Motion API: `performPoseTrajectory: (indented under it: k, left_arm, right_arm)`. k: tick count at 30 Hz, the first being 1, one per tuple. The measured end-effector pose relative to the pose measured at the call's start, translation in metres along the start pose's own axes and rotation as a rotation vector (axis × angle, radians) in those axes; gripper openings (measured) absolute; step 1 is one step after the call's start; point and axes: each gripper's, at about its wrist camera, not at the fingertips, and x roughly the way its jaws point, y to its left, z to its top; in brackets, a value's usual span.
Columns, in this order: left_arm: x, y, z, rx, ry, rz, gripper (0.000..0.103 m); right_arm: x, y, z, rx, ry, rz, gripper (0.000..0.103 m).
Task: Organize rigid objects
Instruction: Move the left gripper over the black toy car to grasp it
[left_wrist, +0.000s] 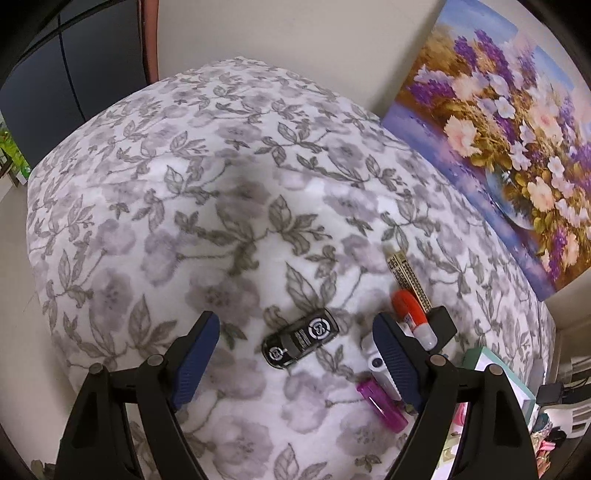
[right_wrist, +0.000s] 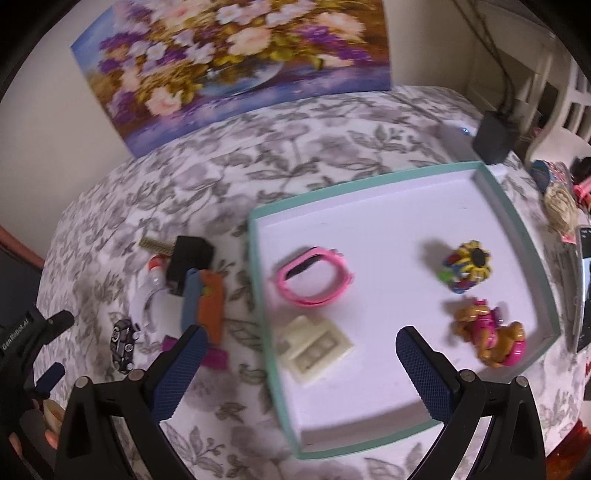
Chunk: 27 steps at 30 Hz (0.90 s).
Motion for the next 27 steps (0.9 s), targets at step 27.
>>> performPoseTrajectory:
  k: [27]
  left_arm:
    - [0.071,-0.004,-0.003,0.171,0.201,0.02,0.086]
  right_arm:
    - [0.042,0.069,-0.01,-0.067,0.088,0.114,0.103]
